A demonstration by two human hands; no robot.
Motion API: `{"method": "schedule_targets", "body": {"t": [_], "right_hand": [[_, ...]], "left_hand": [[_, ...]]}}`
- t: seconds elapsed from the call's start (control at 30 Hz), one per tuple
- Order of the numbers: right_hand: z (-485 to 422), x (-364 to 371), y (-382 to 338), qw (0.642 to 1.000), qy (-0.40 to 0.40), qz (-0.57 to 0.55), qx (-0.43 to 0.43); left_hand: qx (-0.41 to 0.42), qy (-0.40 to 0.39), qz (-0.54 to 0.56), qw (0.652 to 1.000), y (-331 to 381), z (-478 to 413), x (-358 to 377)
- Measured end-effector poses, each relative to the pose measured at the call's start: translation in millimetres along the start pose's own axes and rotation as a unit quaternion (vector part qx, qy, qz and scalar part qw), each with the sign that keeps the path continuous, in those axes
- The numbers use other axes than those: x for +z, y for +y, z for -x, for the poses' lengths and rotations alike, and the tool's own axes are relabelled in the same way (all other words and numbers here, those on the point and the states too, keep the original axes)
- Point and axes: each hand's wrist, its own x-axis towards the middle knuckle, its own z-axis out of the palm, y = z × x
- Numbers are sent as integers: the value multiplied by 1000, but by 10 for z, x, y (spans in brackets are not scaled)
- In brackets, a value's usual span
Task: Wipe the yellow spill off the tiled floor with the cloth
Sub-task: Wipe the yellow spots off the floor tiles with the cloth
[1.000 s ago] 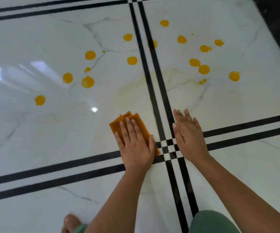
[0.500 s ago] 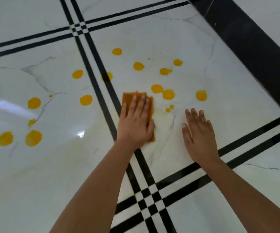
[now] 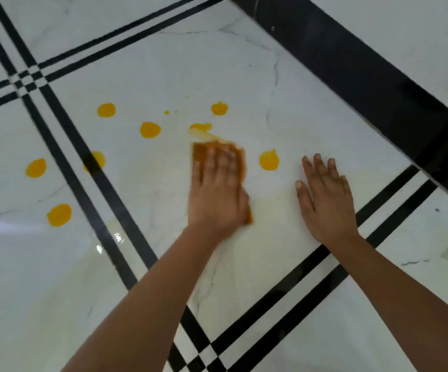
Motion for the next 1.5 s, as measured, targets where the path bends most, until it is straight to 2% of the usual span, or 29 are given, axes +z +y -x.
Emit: {"method": "schedule_targets", "body": {"t": [0.03,0.1,0.13,0.17,0.23,0.27,0.37,0.4,0.43,0.47,0.53,0.57,0.6,0.63,0.7,0.73,0.77,0.8,0.9,0.93,0.97,1.07,1.1,1.13,1.27,1.3,1.43,1.5], "right_hand": [[-12,-8,54,1000,-1,7,12],[-18,-15,155,999,0,18,27],[-8,-14,184,999,0,17,30],[-4,-11,214,999,3,17,31],[4,8,241,999,13,22,33],[9,25,239,999,18,24,33],[20,24,235,999,32,18,35],[13,14,235,999,32,16,34],[17,12,230,999,28,12,33],[24,5,233,999,26,9,32],[22,5,241,999,31,6,33],[18,9,234,999,34,6,33],[16,11,234,999,36,6,32],[17,10,235,999,37,6,34],[23,15,238,999,32,14,33],[20,15,239,999,31,18,33],[11,14,240,999,31,19,33],[8,11,244,999,29,17,33],[20,16,244,999,24,20,29],[20,18,246,999,27,21,28],[16,21,248,999,29,19,28],[18,30,250,999,31,21,30],[11,31,248,999,32,23,29],[-3,29,246,999,33,20,29],[21,25,262,999,28,13,28],[25,22,256,999,28,15,26],[20,3,251,1000,12,19,19],[73,-40,226,999,3,-22,35]], "left_hand": [[83,-19,-2,996,96,120,25],[179,-33,-21,983,14,1,42],[166,-16,-38,985,-57,-191,47],[101,4,-45,994,-88,-406,39],[-51,-3,-37,998,30,-638,24],[-56,-12,-26,998,154,-625,51],[145,-65,-34,987,384,-368,119],[179,-68,-37,981,316,-435,103],[171,-59,-39,983,230,-602,85],[111,-42,-44,992,187,-791,70],[-63,-31,-37,997,198,-1041,69],[-102,-35,-31,994,282,-1039,79],[-90,-34,-30,995,380,-961,87],[-30,-37,-31,998,459,-837,91],[148,-63,-45,986,471,-516,87],[204,-75,-52,975,411,-453,79],[226,-77,-48,970,340,-516,75],[204,-70,-43,976,304,-642,69],[-16,-43,-30,999,331,-944,100],[-44,-42,-26,998,395,-930,105],[-28,-43,-28,998,451,-849,111],[164,-61,-38,984,451,-412,135],[200,-62,-38,977,393,-401,128],[203,-49,-30,977,336,-513,120],[-5,-40,-19,999,352,-878,135],[-8,-42,-16,999,400,-825,139],[104,-61,-14,993,467,-327,151],[104,-68,13,992,507,-105,118]]}}
